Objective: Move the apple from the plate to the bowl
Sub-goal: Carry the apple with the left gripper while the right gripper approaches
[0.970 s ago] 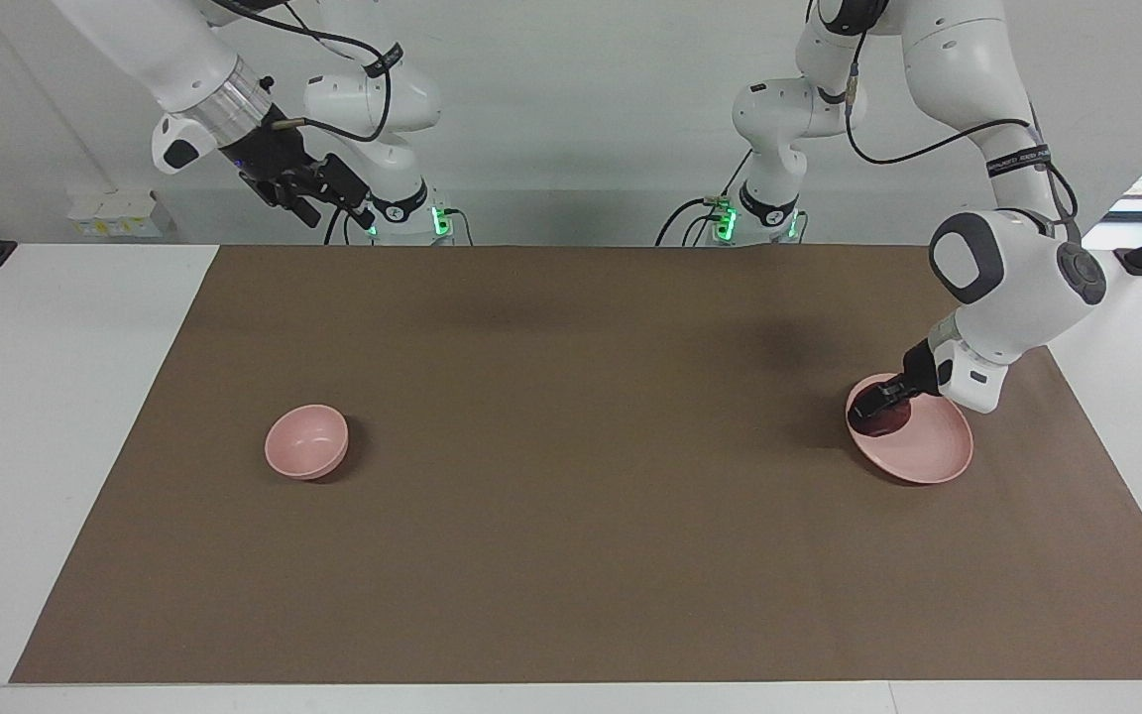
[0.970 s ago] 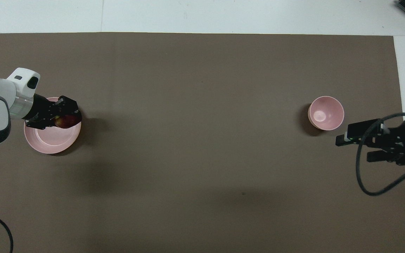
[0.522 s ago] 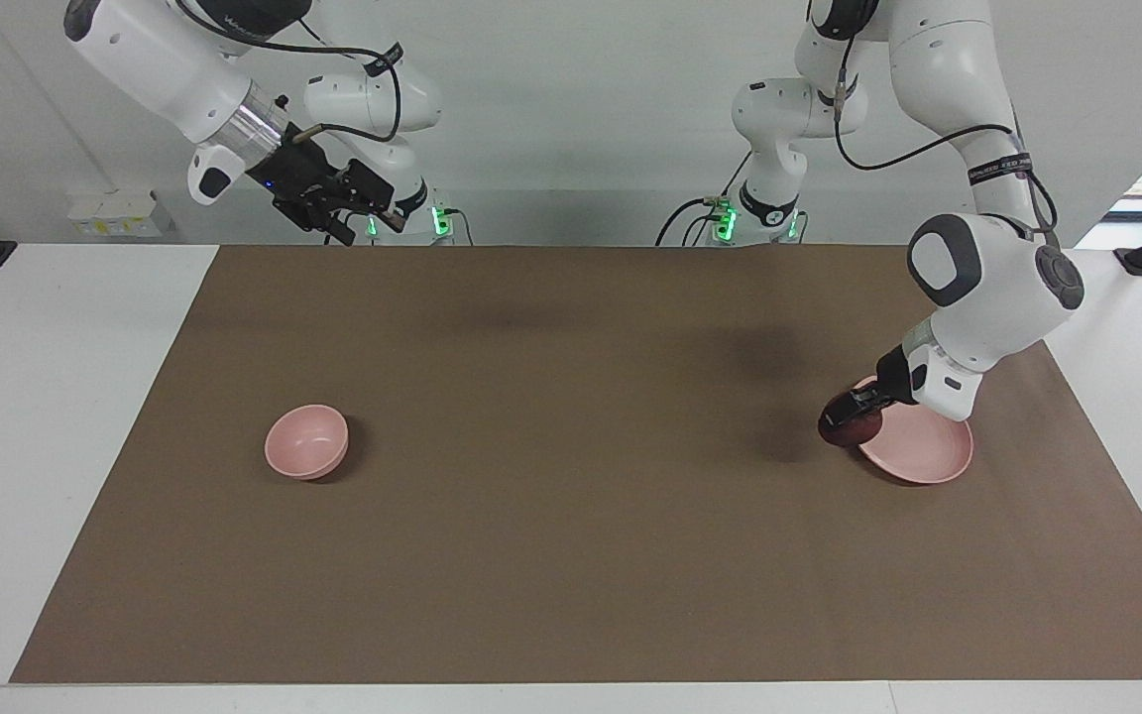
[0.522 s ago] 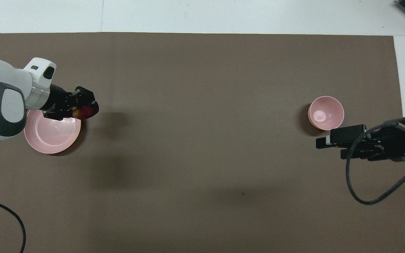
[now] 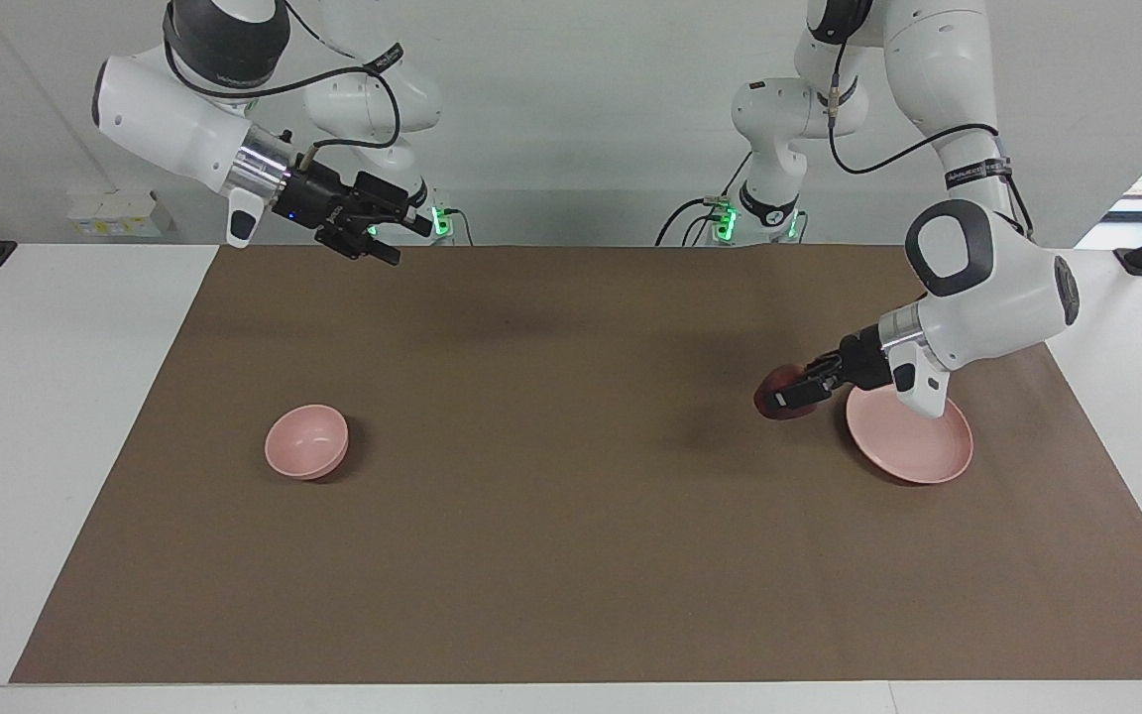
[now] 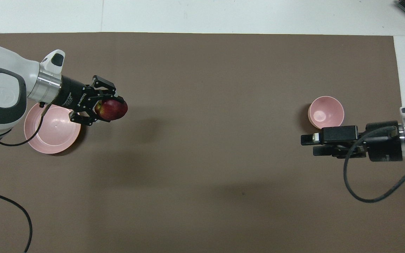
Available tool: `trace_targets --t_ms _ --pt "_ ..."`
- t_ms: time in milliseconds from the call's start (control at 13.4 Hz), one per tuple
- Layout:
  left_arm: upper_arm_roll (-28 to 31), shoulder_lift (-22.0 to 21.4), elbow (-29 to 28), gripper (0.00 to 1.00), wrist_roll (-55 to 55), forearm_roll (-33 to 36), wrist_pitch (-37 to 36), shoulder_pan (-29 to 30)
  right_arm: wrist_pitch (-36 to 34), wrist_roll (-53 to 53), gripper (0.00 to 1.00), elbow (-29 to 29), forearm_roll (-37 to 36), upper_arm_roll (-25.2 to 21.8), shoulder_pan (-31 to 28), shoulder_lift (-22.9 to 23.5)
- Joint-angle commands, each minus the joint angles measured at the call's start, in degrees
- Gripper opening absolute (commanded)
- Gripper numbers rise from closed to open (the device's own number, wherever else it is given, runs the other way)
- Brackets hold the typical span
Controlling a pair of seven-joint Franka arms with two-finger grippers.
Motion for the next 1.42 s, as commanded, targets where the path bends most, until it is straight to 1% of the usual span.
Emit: trace_targets --t_ms 0,75,149,299,373,522,672,896,1045,1343 --pt "-1.1 1.0 1.8 0.0 -11.6 -8.2 -2.9 -0.2 0.9 -5.4 1.0 -5.8 7.1 0.0 -2.1 -3.5" --pt "-2.7 1.0 1.8 0.0 -14.6 -11.5 -2.9 -0.1 1.0 -6.0 1.0 -6.4 9.6 0.0 -1.8 -3.5" --pt "-3.1 1.0 1.8 0.0 -17.3 -14.8 -3.0 -0.3 1.0 -5.9 1.0 -6.5 11.3 0.0 -1.4 -3.5" --pt "-6.6 0.9 1.8 0.0 -21.5 -20.0 -3.0 0.0 1.7 -4.7 1.0 -6.7 13.9 0.9 -0.2 -3.7" --pt "-7.4 1.0 1.7 0.0 -24.0 -21.9 -3.0 -0.2 2.5 -2.6 1.0 -6.7 15.1 0.9 2.0 -3.7" --pt "-10.3 0.9 1.6 0.0 -29.0 -24.7 -2.3 -0.3 4.2 -0.7 1.0 -7.4 17.3 0.9 2.7 -4.1" --pt "-12.6 0.9 1.3 0.0 -29.4 -27.7 -2.3 -0.4 6.0 -0.4 1.0 -7.5 19.1 0.9 4.9 -4.2" --pt "-17.0 0.8 1.3 0.0 -29.7 -32.8 -2.9 -0.3 10.8 1.8 1.0 -9.0 19.3 0.9 8.9 -5.1" --pt "-20.3 0.5 0.2 0.0 -29.7 -34.2 -2.3 -1.5 13.1 3.5 1.0 -9.1 19.3 0.9 10.4 -5.1" --pt "-21.3 -0.7 -1.4 0.0 -29.8 -38.8 -2.9 -5.1 13.3 3.6 1.0 -9.2 19.4 0.9 10.9 -5.3"
